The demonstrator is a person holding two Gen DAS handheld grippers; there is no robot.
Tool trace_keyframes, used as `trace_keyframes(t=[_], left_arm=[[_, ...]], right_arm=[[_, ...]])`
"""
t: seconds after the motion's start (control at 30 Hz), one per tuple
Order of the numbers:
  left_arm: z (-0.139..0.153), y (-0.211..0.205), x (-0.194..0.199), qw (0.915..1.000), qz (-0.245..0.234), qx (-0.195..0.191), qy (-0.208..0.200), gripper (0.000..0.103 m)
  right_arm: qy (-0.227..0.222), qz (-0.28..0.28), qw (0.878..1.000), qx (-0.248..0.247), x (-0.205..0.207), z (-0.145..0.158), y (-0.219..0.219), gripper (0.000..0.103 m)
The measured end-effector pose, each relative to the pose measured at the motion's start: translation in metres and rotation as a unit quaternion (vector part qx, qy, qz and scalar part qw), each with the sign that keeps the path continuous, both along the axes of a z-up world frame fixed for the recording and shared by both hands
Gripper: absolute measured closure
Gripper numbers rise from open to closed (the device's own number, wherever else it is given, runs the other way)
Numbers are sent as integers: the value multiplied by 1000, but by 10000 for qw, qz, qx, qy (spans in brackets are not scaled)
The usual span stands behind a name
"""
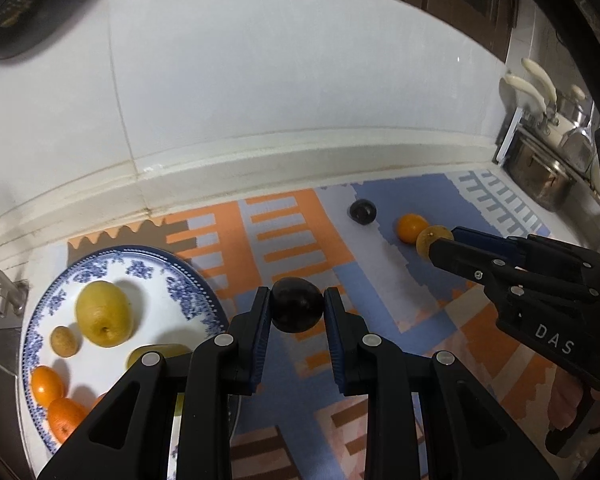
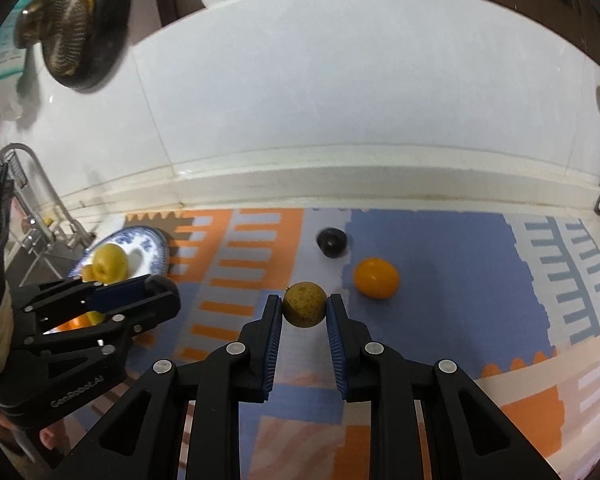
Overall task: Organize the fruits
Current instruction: 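Carry the plum and yellow citrus over the plate with both grippers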
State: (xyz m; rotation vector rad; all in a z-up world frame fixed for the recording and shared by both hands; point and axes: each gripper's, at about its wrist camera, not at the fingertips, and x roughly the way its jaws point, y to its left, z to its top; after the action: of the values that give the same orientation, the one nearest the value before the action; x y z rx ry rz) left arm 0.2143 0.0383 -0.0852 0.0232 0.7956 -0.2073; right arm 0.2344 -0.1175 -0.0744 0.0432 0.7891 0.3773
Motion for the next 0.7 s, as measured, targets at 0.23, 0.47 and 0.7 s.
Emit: trace_keyframes(t=[0.23, 0.47, 0.7], left_arm=[[20, 16, -22, 9993, 230, -81, -281, 77], [33, 40, -44, 9970, 603, -99, -479, 77], [39, 65, -60, 9940, 928, -63, -574, 77]], right_arm=[[-235, 272, 9993, 119, -14, 23, 17, 79], [-481, 591, 9969, 201, -25, 43, 40, 79], [-615, 940, 9934, 252, -31, 54, 65, 79]])
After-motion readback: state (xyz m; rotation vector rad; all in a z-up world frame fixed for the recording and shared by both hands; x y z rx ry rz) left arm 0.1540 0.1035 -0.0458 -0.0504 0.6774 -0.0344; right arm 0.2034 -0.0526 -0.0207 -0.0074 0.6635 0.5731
